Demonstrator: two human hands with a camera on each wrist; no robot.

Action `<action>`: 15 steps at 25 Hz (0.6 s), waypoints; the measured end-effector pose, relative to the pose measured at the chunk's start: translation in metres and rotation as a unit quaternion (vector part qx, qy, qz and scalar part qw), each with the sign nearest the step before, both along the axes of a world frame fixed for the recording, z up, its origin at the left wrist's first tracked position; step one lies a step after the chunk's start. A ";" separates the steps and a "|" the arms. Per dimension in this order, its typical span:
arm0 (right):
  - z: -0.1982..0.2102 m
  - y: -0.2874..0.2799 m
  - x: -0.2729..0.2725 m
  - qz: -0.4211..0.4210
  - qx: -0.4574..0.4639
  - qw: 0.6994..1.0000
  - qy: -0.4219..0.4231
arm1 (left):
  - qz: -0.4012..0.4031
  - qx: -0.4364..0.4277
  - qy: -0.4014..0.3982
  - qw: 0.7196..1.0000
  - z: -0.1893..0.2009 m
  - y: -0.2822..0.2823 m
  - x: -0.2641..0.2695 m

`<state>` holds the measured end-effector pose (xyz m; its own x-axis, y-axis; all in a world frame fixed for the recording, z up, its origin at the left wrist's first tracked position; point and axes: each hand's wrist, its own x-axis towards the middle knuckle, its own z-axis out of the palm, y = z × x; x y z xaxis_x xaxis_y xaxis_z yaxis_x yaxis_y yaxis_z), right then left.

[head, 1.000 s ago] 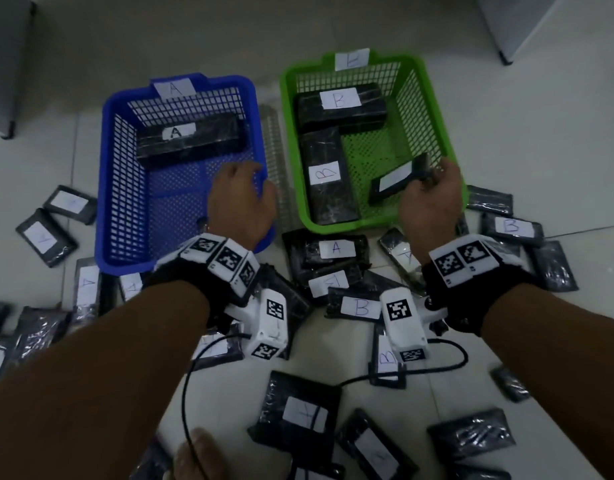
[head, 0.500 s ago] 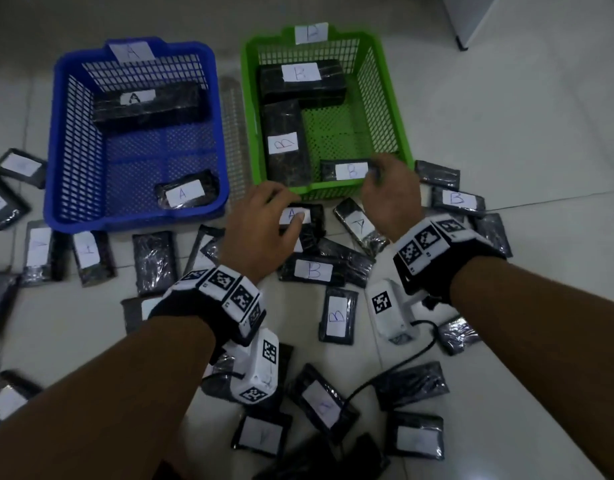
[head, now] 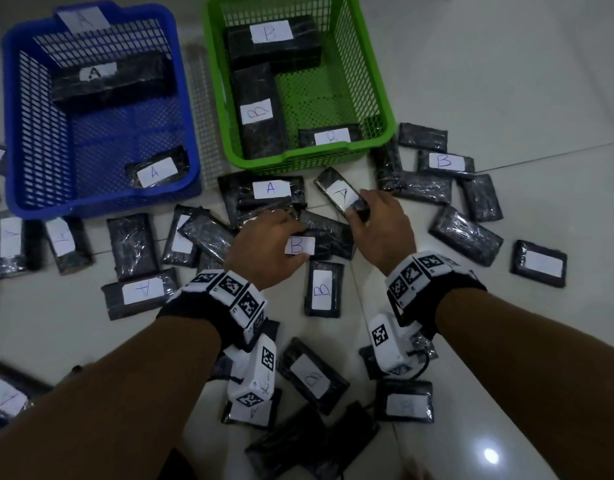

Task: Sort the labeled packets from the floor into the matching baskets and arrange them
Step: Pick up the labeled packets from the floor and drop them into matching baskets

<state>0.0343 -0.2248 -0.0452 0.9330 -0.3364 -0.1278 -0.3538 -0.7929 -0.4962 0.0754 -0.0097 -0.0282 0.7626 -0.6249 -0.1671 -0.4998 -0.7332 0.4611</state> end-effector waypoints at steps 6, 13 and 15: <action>-0.008 0.003 0.004 -0.035 0.046 0.997 0.057 | 0.002 0.053 -0.007 0.999 -0.005 0.008 -0.004; 0.005 0.004 -0.010 -0.123 0.237 0.964 -0.007 | 0.018 0.078 0.001 0.997 -0.004 0.008 -0.011; 0.017 0.002 -0.015 -0.137 0.322 0.936 -0.027 | 0.027 0.085 0.031 0.996 0.000 0.005 -0.014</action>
